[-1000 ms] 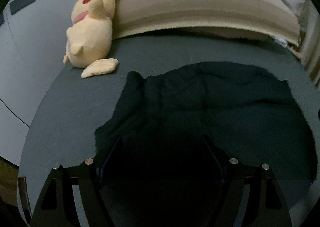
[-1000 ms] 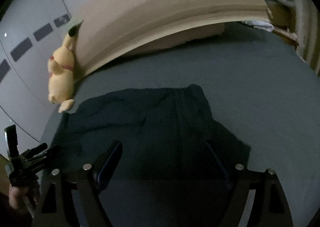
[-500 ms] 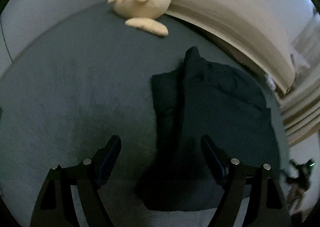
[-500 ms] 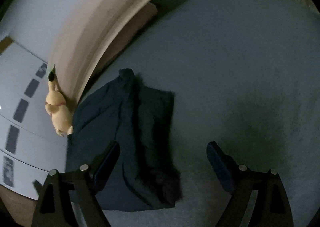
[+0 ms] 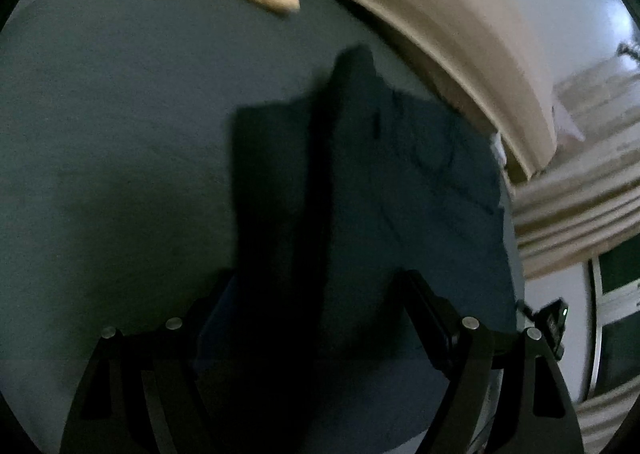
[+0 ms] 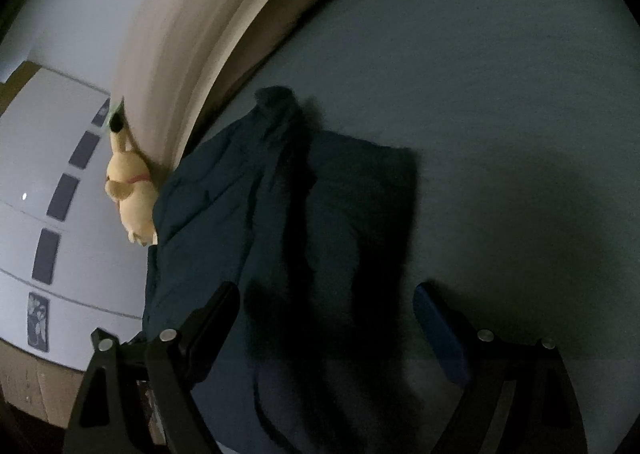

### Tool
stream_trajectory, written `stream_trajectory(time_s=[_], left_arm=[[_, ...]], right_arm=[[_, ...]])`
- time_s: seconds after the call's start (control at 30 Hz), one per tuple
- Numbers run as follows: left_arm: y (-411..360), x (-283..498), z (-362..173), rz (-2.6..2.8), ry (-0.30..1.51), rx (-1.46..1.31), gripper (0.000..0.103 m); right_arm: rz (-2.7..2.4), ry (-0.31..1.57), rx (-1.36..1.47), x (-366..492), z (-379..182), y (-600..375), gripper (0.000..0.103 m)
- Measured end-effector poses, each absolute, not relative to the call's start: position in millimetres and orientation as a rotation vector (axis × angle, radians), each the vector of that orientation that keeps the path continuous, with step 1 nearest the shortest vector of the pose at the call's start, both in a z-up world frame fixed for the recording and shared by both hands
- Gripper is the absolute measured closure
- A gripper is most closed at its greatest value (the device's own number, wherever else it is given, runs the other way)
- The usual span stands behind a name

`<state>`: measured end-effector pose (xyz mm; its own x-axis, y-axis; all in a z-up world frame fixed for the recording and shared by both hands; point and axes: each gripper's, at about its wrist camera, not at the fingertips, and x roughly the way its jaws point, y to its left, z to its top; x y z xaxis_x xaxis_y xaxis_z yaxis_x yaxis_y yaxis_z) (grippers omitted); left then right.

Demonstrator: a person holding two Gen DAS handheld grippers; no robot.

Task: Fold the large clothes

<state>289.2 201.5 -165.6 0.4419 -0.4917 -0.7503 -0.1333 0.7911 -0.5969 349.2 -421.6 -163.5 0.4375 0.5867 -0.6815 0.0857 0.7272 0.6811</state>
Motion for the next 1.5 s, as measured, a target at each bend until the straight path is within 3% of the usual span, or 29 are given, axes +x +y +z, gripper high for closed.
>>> stream_trajectory(time_s=[0.13,0.17,0.2,0.23,0.3,0.4,0.6,0.77,0.9,0.97,1.17,1.23,1.27,1.3,1.37,1.5], left_arm=[[186.9,302.7,-166.9,-0.243,1.126,-0.607,0.019],[184.1,304.0,-165.4,-0.239,1.127,-0.591,0.025],[178.7,305.4,-163.8,-0.24,1.132,-0.558,0.04],[174.3,305.2,-162.1,-0.246,1.136,-0.537,0.045],[166.6,308.0,-154.6,-0.233,1.136,-0.496,0.067],[154.2,309.4,-134.6,-0.214,1.111,-0.403,0.084],[136.5,304.1,-68.3,-0.223,0.975,-0.34,0.088],[132.6,263.9,-2.2,-0.269,0.836,-0.314,0.088],[132.1,221.2,13.1,-0.306,0.767,-0.306,0.088],[131.3,204.1,0.4,-0.325,0.76,-0.316,0.087],[123.0,169.0,-95.5,-0.275,0.905,-0.369,0.086],[126.5,165.7,-132.9,-0.22,0.968,-0.394,0.079],[130.6,164.3,-140.1,-0.215,0.972,-0.419,0.07],[135.8,163.8,-144.4,-0.2,0.974,-0.443,0.06],[146.3,164.6,-143.1,-0.178,0.997,-0.485,0.057],[157.6,155.6,-106.9,-0.115,0.972,-0.387,0.053]], right_arm=[[0.38,1.12,0.674,366.0,-168.2,-401.4,0.012],[0.4,1.136,0.658,369.5,-168.2,-394.4,0.019],[0.408,1.153,0.614,373.2,-167.4,-385.8,0.04],[0.415,1.168,0.557,374.4,-165.1,-378.4,0.049],[0.417,1.17,0.486,375.6,-153.2,-364.7,0.071],[0.403,1.146,0.395,373.1,-127.9,-352.3,0.08],[0.456,1.021,0.33,360.1,-49.6,-344.4,0.087],[0.487,0.892,0.275,326.6,20.6,-341.9,0.088],[0.488,0.84,0.266,279.0,38.7,-366.9,0.088],[0.477,0.838,0.267,261.5,31.1,-374.6,0.088],[0.386,0.987,0.357,220.2,-67.7,-404.6,0.088],[0.332,1.059,0.396,214.6,-109.8,-411.1,0.082],[0.316,1.076,0.431,213.1,-125.5,-415.4,0.076],[0.307,1.071,0.463,211.5,-132.3,-419.6,0.067],[0.265,1.071,0.504,208.8,-135.2,-428.6,0.049],[0.184,1.025,0.489,201.4,-114.0,-448.4,0.044]])
